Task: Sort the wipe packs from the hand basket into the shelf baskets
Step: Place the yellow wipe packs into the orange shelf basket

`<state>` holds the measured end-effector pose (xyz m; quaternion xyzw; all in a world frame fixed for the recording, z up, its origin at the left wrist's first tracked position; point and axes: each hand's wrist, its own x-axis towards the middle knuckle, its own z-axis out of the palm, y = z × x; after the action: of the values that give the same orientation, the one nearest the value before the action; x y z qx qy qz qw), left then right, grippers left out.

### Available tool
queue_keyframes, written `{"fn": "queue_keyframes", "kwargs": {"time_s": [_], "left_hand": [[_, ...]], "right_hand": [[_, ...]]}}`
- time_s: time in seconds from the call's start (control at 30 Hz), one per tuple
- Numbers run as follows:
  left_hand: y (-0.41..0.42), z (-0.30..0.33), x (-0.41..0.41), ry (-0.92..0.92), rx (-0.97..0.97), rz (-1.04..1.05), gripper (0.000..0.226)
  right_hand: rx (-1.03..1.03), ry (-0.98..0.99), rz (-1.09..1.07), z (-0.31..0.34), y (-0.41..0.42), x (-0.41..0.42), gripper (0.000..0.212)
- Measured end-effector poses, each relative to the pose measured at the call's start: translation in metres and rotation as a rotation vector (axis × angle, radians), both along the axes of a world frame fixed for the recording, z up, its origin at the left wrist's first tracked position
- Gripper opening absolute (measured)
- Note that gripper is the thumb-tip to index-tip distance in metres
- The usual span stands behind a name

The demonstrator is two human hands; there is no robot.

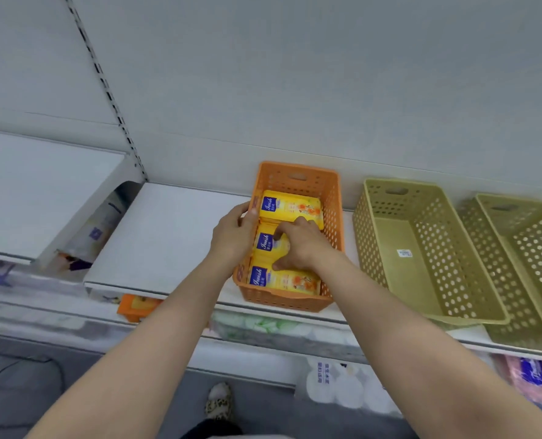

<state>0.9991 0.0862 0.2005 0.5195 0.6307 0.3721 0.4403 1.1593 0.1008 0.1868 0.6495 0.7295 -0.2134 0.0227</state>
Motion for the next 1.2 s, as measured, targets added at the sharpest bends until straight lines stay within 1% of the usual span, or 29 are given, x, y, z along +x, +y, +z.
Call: {"fn": "queue_keyframes", "kwargs": {"time_s": [0.13,0.23,0.3,0.37,0.5,0.63,0.73,0.9,1.0,1.2], "left_hand": [[-0.015,0.003,-0.007,0.080,0.017,0.009,0.037],[-0.028,0.009,-0.026,0.136,0.038,0.030,0.039],[-0.036,0.017,-0.047,0.203,0.083,0.050,0.039],[-0.043,0.027,-0.075,0.256,0.126,0.085,0.040],[-0.061,0.053,-0.145,0.339,0.235,0.151,0.044],[-0.096,0.076,-0.235,0.571,0.367,0.246,0.048],[-0.137,0.076,-0.313,0.689,0.379,0.296,0.050],[-0.209,0.054,-0.435,0.835,0.385,0.335,0.048],[-0.242,0.031,-0.499,0.886,0.312,0.357,0.047],[-0.267,-0.024,-0.606,0.798,0.141,0.442,0.045]], "right_hand": [[-0.001,-0.050,0.022,0.000,0.001,0.000,0.068],[0.003,-0.047,0.019,0.011,0.001,-0.005,0.060],[0.085,-0.014,0.020,0.029,0.002,-0.014,0.053],[0.219,0.003,0.041,0.053,0.001,-0.031,0.045],[0.433,0.028,0.156,0.104,-0.011,-0.093,0.043],[0.540,0.079,0.289,0.131,-0.040,-0.176,0.043],[0.606,0.149,0.361,0.133,-0.072,-0.249,0.043],[0.589,0.224,0.498,0.100,-0.124,-0.375,0.047],[0.536,0.270,0.574,0.076,-0.144,-0.451,0.048],[0.345,0.274,0.680,0.028,-0.147,-0.582,0.047]]}}
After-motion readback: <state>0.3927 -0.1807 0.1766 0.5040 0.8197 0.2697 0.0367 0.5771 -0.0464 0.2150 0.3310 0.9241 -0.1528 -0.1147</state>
